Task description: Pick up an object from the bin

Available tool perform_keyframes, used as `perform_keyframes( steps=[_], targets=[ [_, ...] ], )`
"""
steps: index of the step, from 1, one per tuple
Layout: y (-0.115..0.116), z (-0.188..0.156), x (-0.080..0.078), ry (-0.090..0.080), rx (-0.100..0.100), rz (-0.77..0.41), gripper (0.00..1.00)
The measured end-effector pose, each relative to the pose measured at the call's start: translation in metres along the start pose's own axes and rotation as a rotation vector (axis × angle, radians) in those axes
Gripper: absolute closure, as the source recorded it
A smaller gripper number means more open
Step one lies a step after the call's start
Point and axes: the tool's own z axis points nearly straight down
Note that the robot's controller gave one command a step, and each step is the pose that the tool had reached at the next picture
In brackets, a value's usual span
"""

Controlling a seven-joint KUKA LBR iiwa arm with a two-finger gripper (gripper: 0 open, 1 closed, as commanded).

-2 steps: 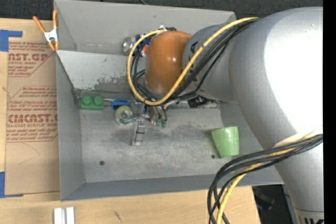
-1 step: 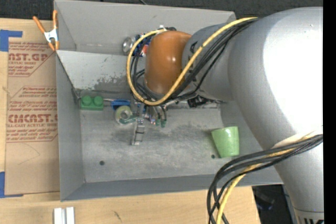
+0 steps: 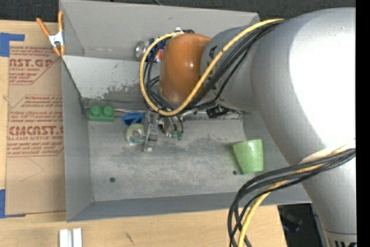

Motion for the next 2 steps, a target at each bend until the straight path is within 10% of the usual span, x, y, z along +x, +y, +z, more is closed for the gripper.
perform_keyframes(
  steps=[2],
  targets=[
    [0.003, -0.109, -0.003, -0.006, -0.001, -0.002, 1.00]
  ],
)
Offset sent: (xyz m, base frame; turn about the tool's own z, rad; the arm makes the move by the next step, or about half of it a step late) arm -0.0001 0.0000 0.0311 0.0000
